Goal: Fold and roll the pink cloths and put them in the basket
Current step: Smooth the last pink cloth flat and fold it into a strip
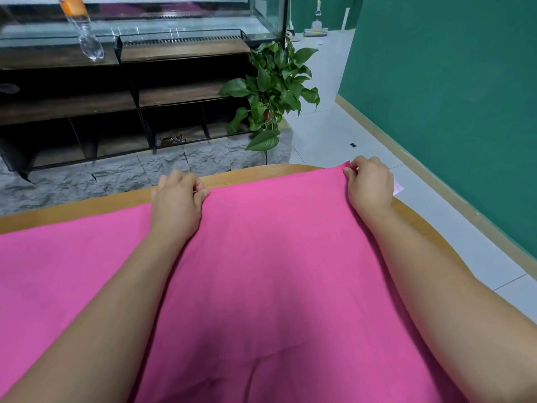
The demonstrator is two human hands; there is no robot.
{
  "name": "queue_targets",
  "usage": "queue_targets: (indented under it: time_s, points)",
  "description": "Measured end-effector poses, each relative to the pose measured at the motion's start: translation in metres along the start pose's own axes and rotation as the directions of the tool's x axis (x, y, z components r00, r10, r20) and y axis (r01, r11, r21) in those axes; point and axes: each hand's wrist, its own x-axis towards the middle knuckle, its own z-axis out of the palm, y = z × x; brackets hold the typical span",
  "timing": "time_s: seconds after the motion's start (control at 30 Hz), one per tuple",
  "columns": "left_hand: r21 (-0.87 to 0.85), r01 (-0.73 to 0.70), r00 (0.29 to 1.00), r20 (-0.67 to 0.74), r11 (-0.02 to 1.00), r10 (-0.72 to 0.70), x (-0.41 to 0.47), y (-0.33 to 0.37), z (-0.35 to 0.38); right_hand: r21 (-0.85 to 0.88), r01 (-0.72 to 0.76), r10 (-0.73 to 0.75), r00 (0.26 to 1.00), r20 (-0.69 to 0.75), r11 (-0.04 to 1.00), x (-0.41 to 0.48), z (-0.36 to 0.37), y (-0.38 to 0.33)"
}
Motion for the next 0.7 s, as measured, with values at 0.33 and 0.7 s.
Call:
queue_targets:
  time_s: [0.33,0.7]
  points:
    - [0.175,-0.046,0.997,-0.046,0.983,0.055,-0.01,0.018,-0.018,-0.056,0.152,-0.157,0.981,-0.114,0.987,-0.002,-0.007,-0.009]
    - [0.165,-0.126,0.985,0.138,0.978,0.103,-0.123,-0.007,-0.07,0.082,0.374,-0.373,0.828,0.419,0.924,-0.143,-0.054,-0.074]
